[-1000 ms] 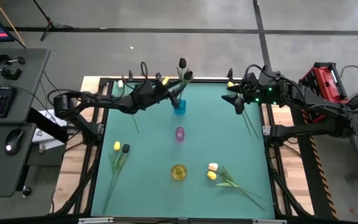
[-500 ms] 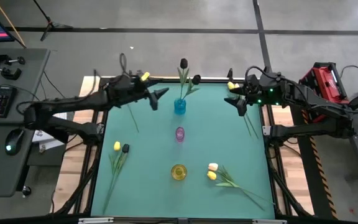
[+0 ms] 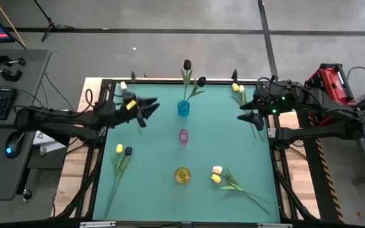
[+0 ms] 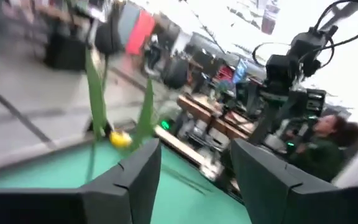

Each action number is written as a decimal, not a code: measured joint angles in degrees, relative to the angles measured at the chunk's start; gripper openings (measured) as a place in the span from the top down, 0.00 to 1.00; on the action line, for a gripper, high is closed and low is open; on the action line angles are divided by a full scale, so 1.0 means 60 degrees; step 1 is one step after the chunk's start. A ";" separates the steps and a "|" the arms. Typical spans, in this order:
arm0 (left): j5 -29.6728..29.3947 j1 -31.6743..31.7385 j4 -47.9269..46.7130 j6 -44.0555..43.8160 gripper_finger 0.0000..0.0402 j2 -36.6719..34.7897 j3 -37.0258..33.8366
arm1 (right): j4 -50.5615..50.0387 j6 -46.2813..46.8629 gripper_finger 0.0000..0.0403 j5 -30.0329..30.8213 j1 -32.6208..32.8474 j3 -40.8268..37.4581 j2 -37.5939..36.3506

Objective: Sort flowers into vase by color
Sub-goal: Put the black tulip into the blue vase

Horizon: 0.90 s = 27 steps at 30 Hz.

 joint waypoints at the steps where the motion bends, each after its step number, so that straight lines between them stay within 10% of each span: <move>1: 0.0006 -0.0180 -0.0231 -0.0375 0.56 -0.0045 -0.0089 | -0.0014 0.0171 0.35 0.0000 0.0164 0.0000 0.0002; 16: 0.2368 -0.4192 -1.2527 -0.5553 0.68 0.1639 0.3615 | 0.1215 0.3068 0.35 0.1277 0.3048 0.0000 0.1648; 27: 0.3803 -0.7928 -1.3333 -1.0531 0.73 0.4628 0.3784 | 0.2143 0.3945 0.35 0.1331 0.3415 0.0000 0.3249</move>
